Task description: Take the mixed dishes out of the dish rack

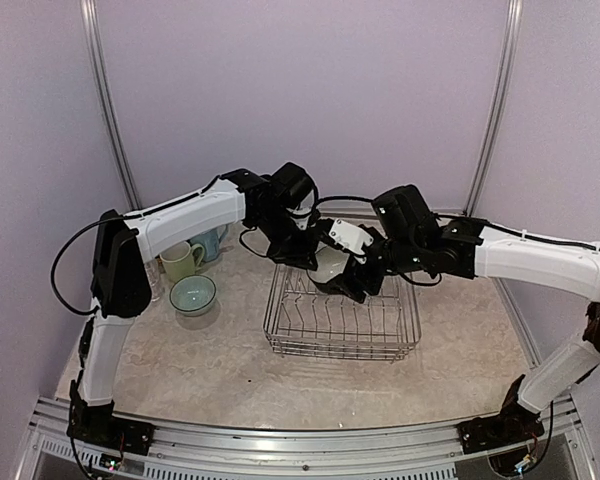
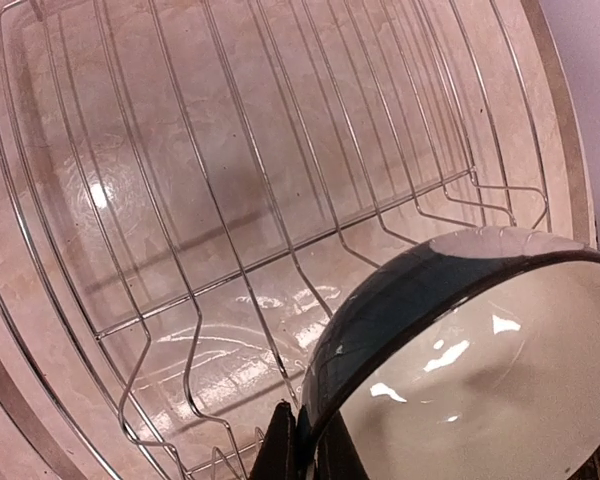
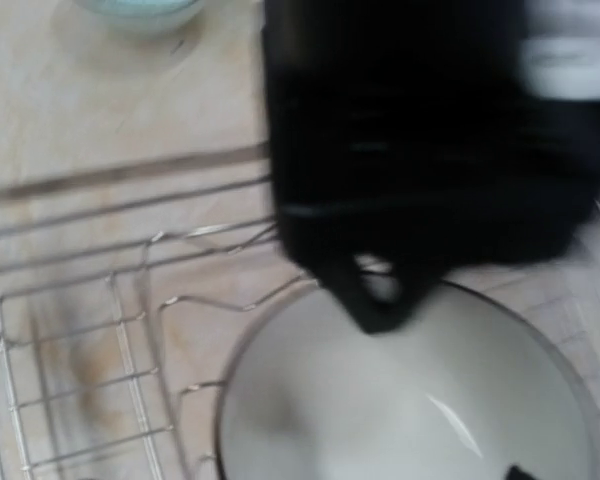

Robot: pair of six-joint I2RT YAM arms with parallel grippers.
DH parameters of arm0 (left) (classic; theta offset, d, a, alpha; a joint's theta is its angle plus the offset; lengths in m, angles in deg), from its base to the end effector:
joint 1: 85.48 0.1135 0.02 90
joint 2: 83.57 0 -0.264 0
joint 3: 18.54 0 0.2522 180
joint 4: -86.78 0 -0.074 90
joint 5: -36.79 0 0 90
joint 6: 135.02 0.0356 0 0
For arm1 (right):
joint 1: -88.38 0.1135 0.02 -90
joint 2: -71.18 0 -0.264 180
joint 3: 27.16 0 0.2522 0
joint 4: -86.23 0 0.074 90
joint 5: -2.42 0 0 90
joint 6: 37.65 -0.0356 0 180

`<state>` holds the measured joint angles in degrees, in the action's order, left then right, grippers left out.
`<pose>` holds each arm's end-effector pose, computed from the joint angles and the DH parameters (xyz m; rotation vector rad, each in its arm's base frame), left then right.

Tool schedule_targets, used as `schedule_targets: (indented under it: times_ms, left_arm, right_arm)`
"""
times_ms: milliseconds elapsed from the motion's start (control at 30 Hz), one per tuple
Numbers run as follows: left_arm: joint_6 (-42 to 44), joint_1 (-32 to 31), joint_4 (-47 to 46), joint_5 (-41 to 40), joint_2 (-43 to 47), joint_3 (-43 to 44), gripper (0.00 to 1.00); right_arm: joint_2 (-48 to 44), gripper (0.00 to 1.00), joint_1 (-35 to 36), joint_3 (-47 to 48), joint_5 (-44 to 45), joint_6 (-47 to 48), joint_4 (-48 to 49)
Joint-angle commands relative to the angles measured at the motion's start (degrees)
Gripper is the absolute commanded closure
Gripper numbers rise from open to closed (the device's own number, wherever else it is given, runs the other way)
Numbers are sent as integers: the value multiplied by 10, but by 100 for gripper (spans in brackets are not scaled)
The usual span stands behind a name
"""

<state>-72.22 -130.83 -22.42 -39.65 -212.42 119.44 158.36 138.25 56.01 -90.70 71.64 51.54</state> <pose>0.3357 -0.3517 0.2635 0.5247 2.7521 -0.6866 0.2203 0.2643 0.2911 -1.3117 1.8506 0.3468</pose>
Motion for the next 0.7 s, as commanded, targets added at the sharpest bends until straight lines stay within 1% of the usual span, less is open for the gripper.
schedule_targets:
  times_ms: [0,100,233,400,500,667]
  left_arm:
    - [-20,16,-22,-4,34,-3,100]
    - [-32,32,-48,7,63,-32,100]
    - [-42,52,-63,11,109,-66,100]
    - [-42,77,-62,-23,168,-126,100]
    - [-46,101,-59,-46,214,-178,100]
    - [-55,139,-44,-107,286,-269,100]
  right_arm:
    - [-71,11,2,-34,56,-47,40]
    - [-102,8,-5,-51,89,-70,53]
    - [-133,6,-34,-79,129,-110,73]
    - [-180,4,-92,-119,146,-181,107]
    - [-203,0,-140,-140,146,-237,124]
    - [-202,0,-223,-158,141,-297,113]
